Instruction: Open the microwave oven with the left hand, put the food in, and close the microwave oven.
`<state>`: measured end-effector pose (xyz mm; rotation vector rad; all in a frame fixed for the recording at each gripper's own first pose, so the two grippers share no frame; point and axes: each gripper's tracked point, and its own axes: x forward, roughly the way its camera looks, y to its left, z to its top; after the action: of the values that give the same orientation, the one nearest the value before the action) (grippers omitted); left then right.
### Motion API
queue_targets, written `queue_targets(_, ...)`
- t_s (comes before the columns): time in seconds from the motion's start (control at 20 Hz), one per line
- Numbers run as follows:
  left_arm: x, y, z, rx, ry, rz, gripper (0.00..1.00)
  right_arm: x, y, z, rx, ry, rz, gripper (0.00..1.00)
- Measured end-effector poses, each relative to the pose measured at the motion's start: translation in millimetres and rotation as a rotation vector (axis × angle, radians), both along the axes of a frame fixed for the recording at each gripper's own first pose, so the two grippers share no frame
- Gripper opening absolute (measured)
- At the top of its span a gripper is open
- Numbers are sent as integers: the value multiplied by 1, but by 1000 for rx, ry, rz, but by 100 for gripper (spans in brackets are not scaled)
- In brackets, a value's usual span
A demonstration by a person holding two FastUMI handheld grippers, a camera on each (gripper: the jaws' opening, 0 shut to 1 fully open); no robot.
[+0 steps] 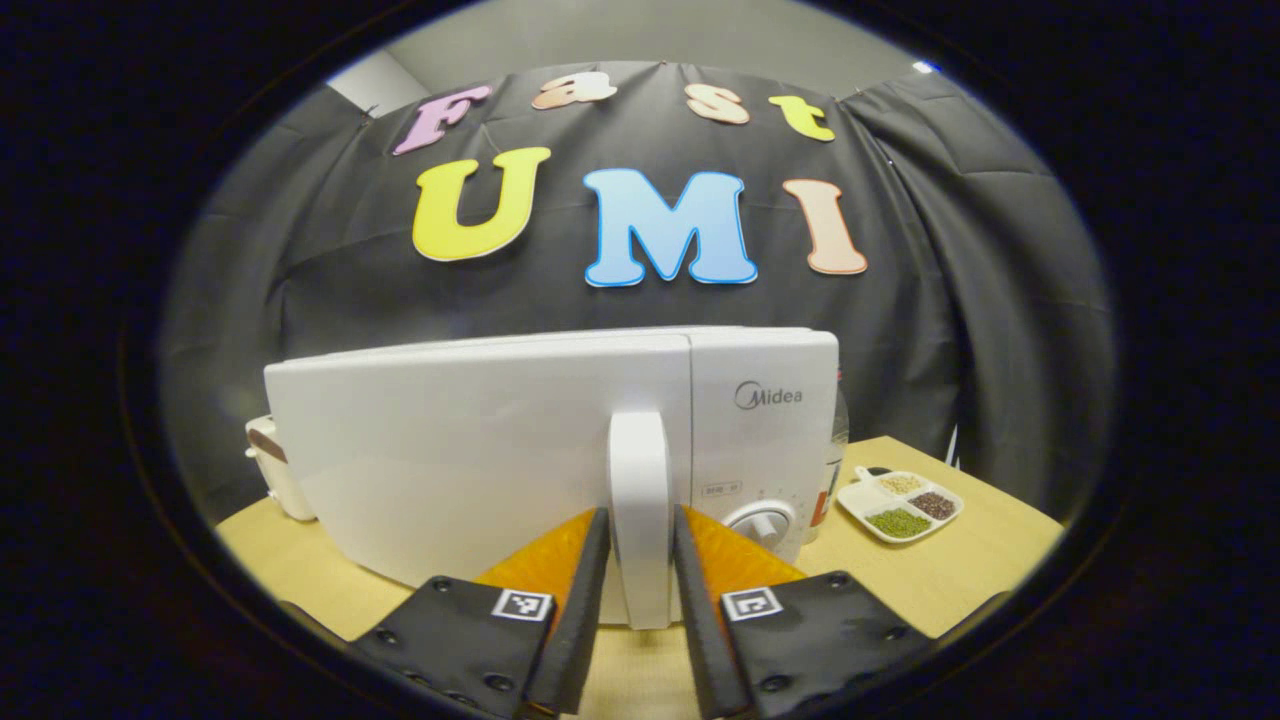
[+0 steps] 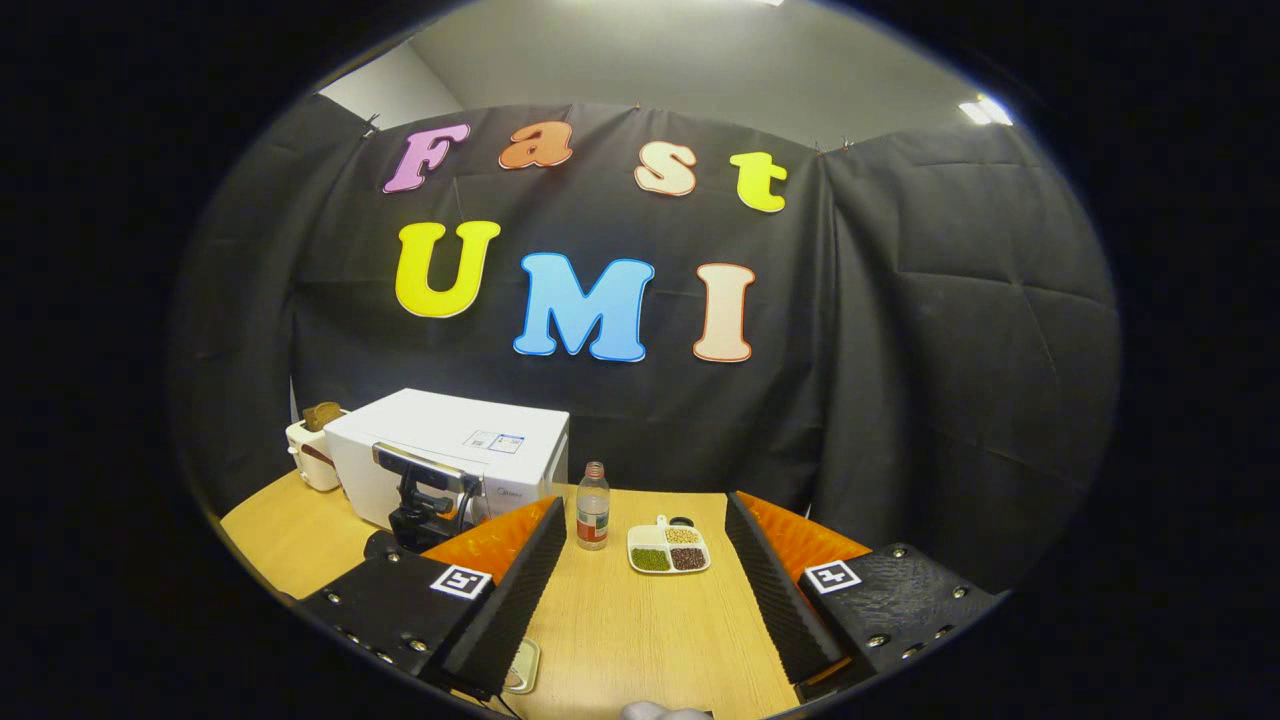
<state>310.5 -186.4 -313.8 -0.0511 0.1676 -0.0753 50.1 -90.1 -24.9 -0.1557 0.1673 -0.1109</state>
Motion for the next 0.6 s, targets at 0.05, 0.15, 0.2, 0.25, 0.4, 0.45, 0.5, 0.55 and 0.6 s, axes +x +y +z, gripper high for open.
queue_targets(0.05,3,-1,2,-4,-8,-2,37,0,0,-1,-2,1,2,98)
queue_targets(0.15,2,-1,3,-6,-2,-20,31,0,2,-4,1,10,6,98)
queue_targets(0.2,-1,1,2,-9,4,-26,29,-2,4,-6,7,16,10,98)
queue_targets(0.25,-1,1,2,-10,10,-29,28,-3,4,-6,9,18,13,98)
queue_targets(0.4,0,1,1,-2,23,-34,25,-5,5,-4,16,14,11,98)
queue_targets(0.45,0,1,2,-4,26,-36,24,-6,6,-3,18,12,14,98)
queue_targets(0.5,1,1,1,-7,33,-39,24,-7,6,-3,13,10,13,98)
queue_targets(0.55,1,2,1,-11,41,-40,23,-8,6,-3,7,11,14,98)
queue_targets(0.6,0,2,1,-15,42,-41,23,-11,6,-2,7,10,15,98)
